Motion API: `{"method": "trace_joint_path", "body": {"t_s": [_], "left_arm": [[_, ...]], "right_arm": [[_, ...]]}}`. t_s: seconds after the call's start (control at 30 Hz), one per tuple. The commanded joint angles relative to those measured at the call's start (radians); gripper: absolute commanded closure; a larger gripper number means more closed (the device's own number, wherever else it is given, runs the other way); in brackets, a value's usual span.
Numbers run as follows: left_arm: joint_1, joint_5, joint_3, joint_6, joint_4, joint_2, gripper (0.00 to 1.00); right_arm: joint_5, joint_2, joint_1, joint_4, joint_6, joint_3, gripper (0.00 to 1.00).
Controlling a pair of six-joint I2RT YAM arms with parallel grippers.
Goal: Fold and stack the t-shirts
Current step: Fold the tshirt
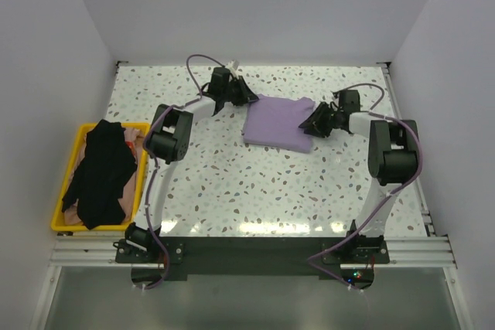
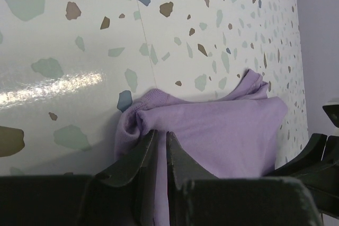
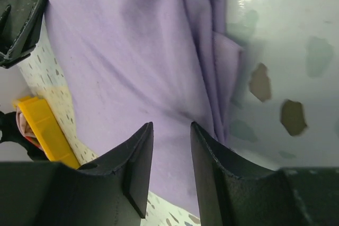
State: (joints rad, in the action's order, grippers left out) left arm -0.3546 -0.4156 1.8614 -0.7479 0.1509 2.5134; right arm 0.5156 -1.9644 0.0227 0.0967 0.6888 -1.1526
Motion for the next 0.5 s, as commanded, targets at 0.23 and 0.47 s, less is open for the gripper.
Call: {"method": "trace_joint_path", "body": {"t_s": [0.23, 0.47], "left_arm": [[0.022, 0.008, -0.008, 0.033, -0.04, -0.05, 0.83], [0.022, -0.015, 0.008, 0.035, -0.039, -0.067, 0.77]], "right_arm": [[-0.152, 0.11, -0.069, 0.149, -0.104, -0.025, 0.53], [-0.23, 0.032, -0.046, 0.247, -0.212, -0.189, 0.45]]}}
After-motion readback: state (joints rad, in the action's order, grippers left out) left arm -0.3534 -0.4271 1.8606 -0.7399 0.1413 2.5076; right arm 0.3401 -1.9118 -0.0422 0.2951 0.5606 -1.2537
